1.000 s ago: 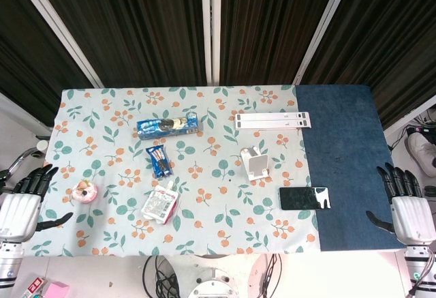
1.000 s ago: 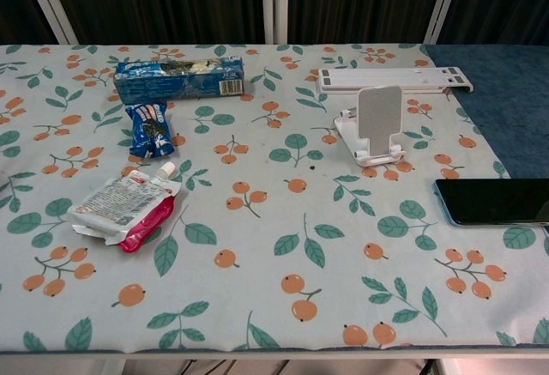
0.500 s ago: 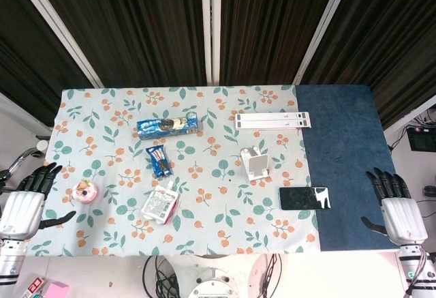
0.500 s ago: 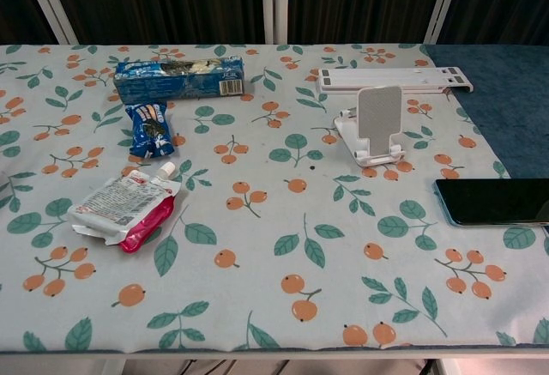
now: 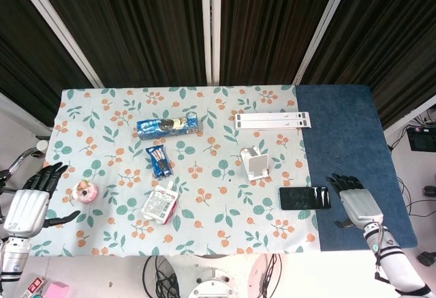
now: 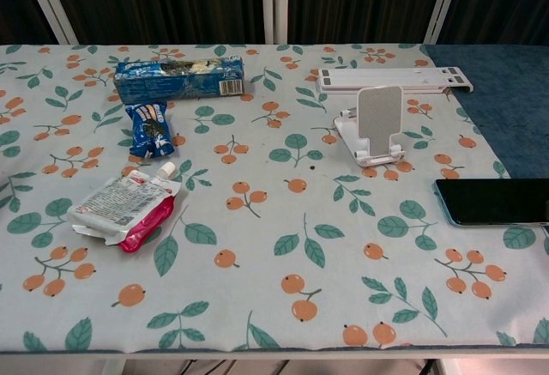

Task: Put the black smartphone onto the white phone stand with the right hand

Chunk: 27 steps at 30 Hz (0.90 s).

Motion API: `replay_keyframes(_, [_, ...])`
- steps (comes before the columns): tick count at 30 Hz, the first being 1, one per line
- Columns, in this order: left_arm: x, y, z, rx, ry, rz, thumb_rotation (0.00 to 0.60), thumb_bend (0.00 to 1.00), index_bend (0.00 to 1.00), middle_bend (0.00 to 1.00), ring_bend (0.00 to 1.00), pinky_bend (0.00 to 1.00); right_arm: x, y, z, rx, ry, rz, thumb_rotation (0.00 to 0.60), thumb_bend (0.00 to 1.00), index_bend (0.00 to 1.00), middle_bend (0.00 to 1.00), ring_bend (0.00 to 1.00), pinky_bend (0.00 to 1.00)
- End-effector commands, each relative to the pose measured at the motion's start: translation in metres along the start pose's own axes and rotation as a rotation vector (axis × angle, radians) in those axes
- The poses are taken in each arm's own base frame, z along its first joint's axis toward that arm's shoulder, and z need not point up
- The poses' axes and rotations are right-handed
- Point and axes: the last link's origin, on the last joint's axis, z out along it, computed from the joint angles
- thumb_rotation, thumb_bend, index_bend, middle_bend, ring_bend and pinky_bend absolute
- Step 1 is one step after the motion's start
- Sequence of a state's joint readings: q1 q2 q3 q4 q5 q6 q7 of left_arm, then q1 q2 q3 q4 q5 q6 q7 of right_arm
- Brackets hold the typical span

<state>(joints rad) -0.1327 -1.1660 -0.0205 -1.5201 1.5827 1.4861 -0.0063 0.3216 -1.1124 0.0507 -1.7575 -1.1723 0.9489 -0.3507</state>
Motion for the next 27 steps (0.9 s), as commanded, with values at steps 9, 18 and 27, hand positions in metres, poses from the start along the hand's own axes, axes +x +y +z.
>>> replay_keyframes(9, [-0.001, -0.004, -0.004, 0.006, -0.013, 0.001, 0.447, 0.00, 0.09, 0.08, 0.10, 0.23, -0.012, -0.033, 0.031, 0.051, -0.047, 0.044, 0.600, 0.00, 0.00, 0.00, 0.00, 0.00])
replay_keyframes(18, [-0.003, -0.003, -0.004, 0.001, -0.021, 0.003, 0.446, 0.00, 0.09, 0.08, 0.10, 0.23, -0.012, -0.036, 0.037, 0.062, -0.010, 0.053, 0.600, 0.01, 0.08, 0.00, 0.00, 0.00])
replay_keyframes(27, [-0.003, -0.003, -0.005, 0.003, -0.023, 0.007, 0.448, 0.00, 0.09, 0.08, 0.10, 0.23, -0.011, -0.038, 0.039, 0.078, -0.010, 0.051, 0.600, 0.05, 0.17, 0.00, 0.00, 0.00])
